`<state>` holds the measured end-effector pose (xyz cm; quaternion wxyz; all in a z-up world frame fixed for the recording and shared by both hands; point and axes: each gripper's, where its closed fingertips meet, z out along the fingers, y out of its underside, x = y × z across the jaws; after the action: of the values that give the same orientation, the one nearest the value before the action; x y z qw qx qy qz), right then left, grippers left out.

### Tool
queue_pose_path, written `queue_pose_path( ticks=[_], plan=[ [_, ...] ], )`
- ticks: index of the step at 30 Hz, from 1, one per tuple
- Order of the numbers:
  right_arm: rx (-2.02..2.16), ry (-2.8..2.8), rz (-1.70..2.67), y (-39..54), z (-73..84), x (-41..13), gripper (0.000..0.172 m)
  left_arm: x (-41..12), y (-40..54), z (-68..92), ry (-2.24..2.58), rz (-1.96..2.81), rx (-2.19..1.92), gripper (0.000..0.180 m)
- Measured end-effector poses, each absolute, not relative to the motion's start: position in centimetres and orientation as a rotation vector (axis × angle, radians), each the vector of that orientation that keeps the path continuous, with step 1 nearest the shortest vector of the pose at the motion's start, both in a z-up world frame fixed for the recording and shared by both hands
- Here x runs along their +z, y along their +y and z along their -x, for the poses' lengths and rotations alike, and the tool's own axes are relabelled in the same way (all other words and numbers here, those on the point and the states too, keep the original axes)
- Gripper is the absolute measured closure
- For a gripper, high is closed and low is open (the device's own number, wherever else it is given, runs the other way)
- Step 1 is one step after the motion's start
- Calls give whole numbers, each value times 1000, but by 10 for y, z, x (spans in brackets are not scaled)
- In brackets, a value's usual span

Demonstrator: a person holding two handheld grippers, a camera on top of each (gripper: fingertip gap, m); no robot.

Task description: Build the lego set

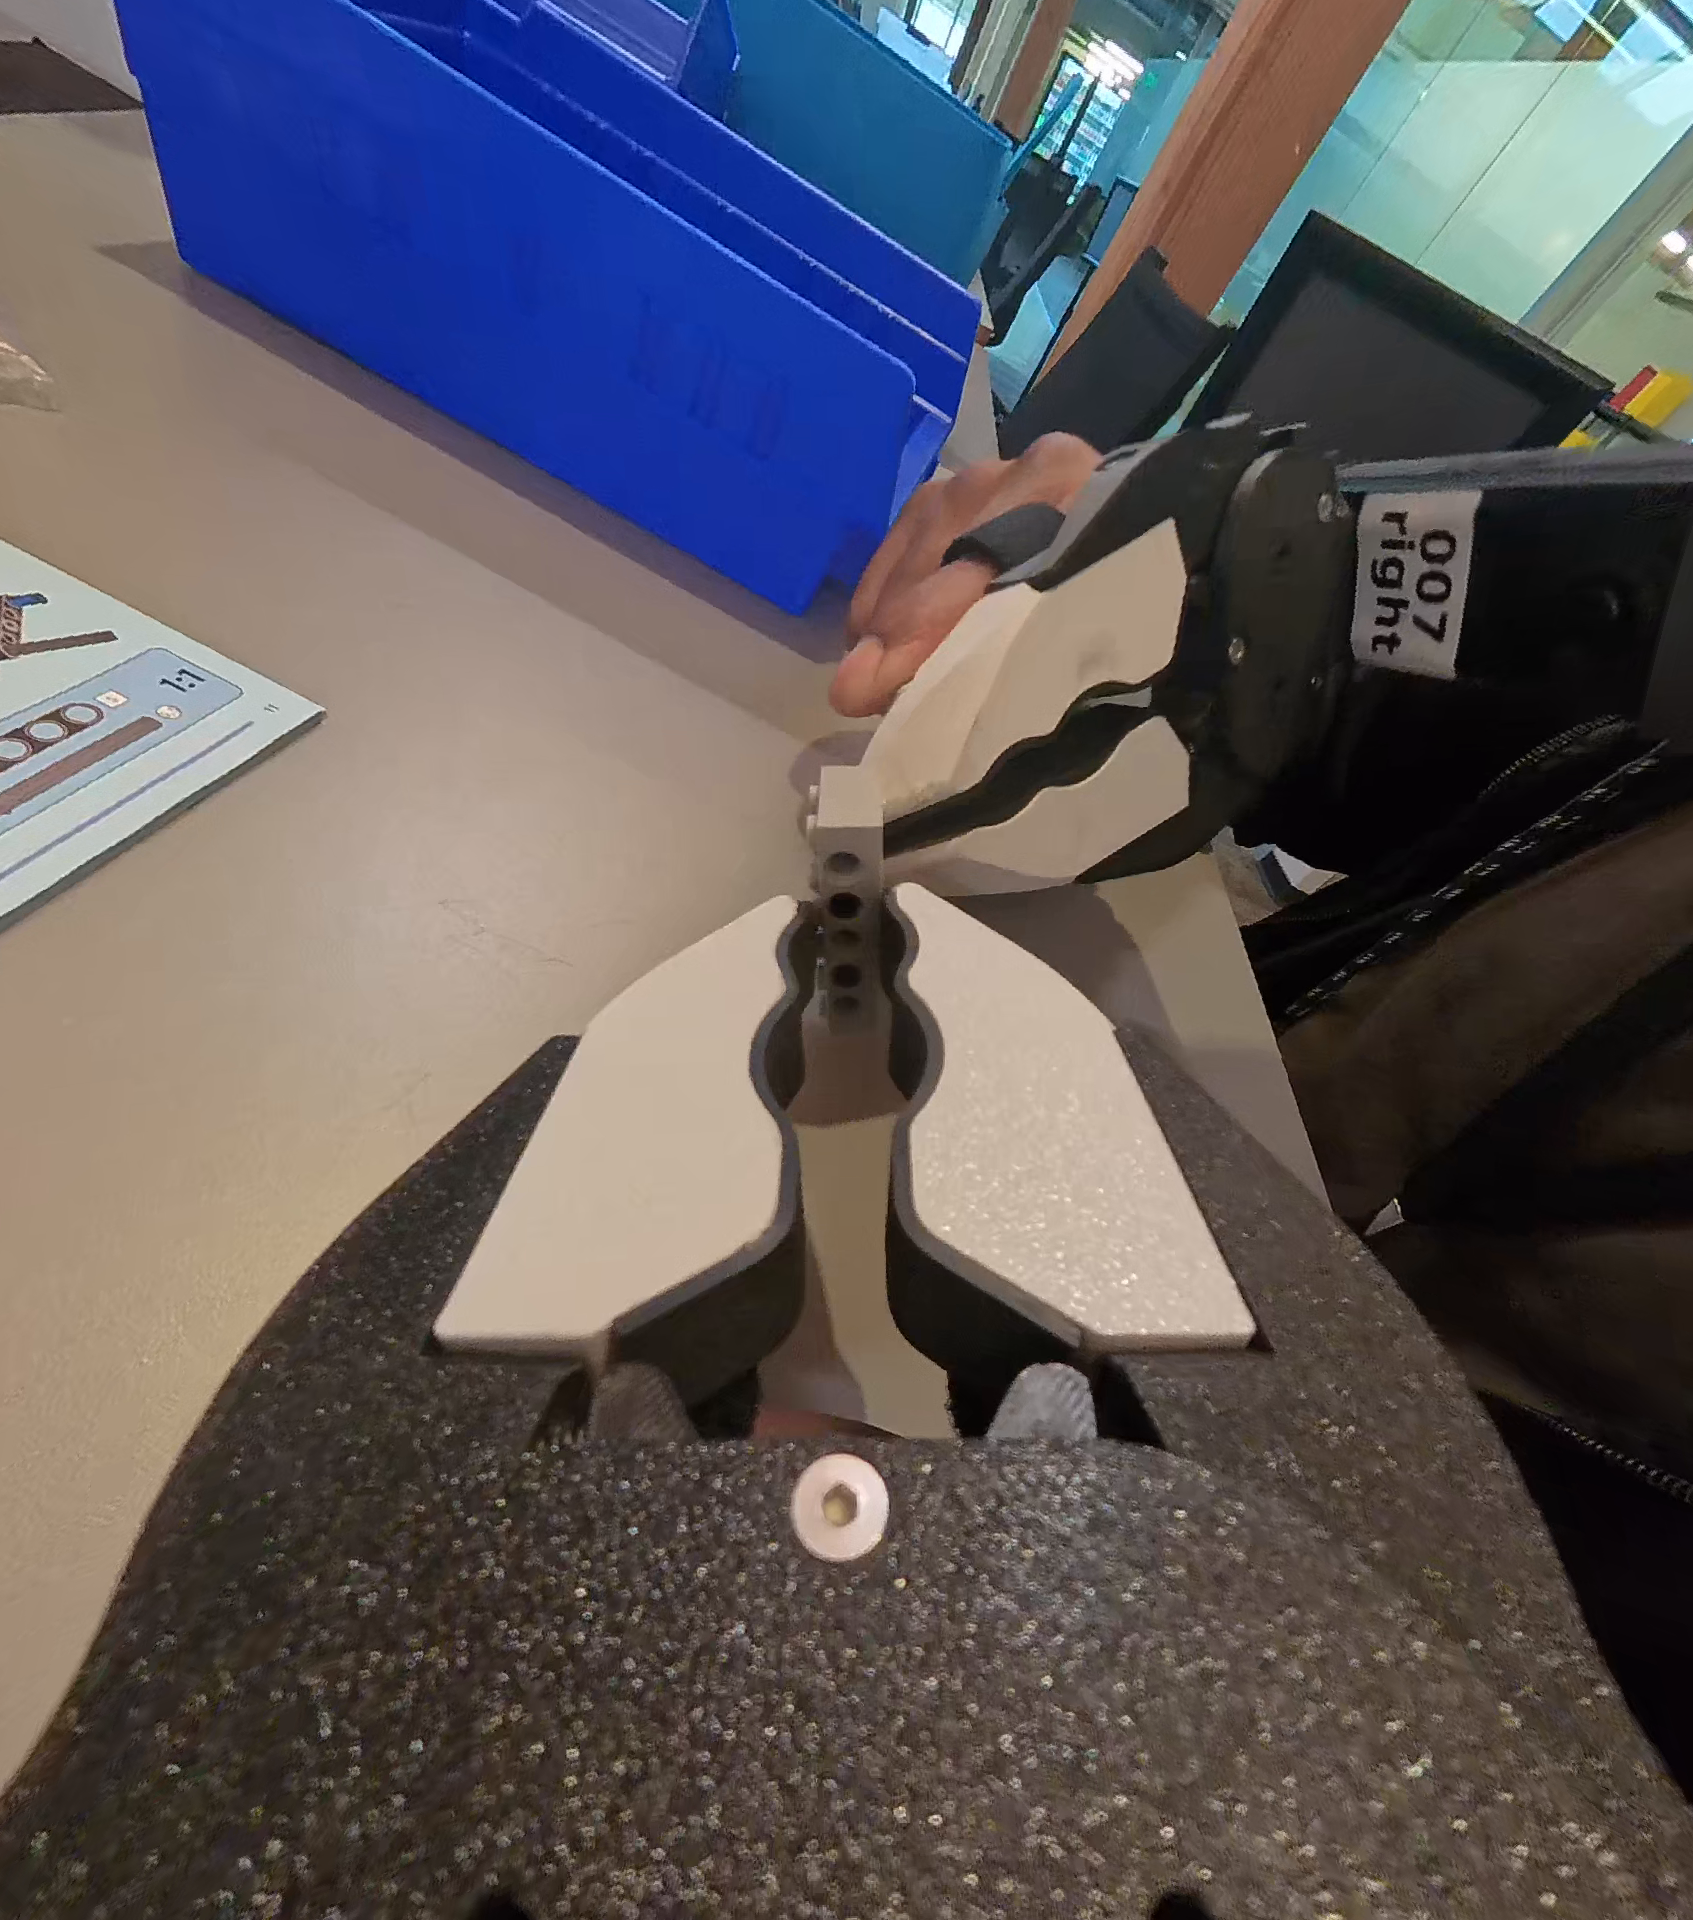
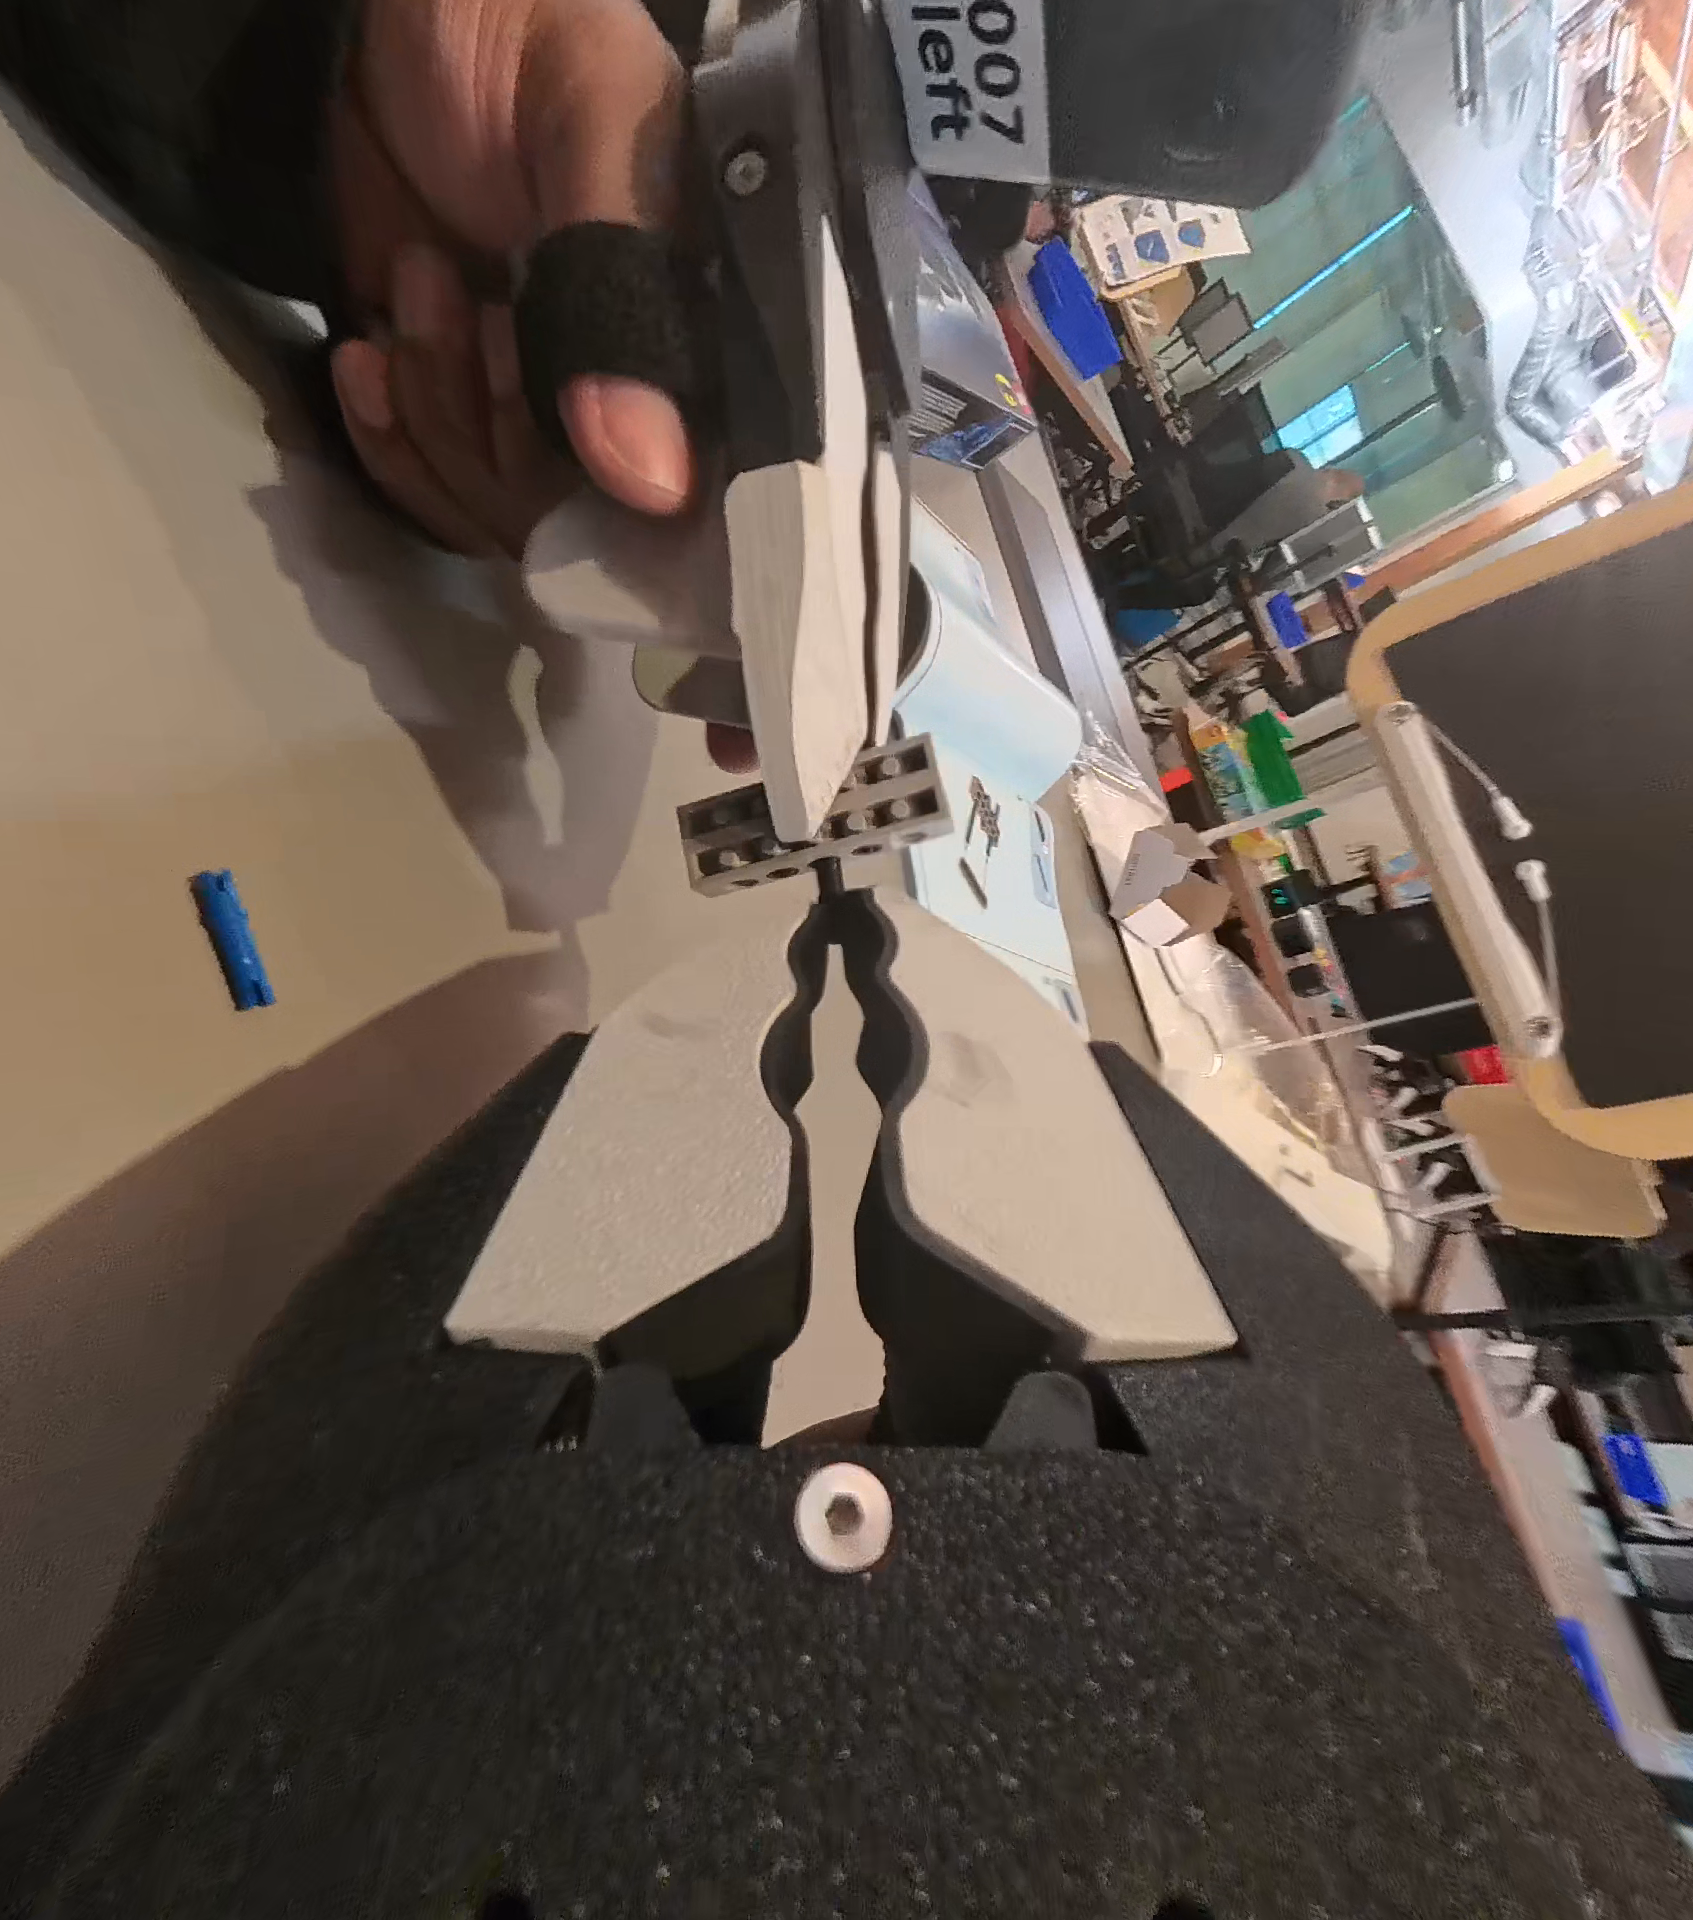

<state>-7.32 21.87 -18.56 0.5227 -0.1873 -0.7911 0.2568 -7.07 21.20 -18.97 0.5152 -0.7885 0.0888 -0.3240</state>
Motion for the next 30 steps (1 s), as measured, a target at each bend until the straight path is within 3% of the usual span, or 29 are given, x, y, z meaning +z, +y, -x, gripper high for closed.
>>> queue_pose_path(
  ticks=[11,23,30],
  plan=[
    [888,-1996,613,213,69,-188,169,-192,208,66,289,1915,-737,169],
    [577,-1958,258,178,63,-202,172,-192,211,50,222,1907,-931,169],
    [731,-1922,345,197,62,-182,172,-185,211,70,168,1853,-876,169]
  ],
)
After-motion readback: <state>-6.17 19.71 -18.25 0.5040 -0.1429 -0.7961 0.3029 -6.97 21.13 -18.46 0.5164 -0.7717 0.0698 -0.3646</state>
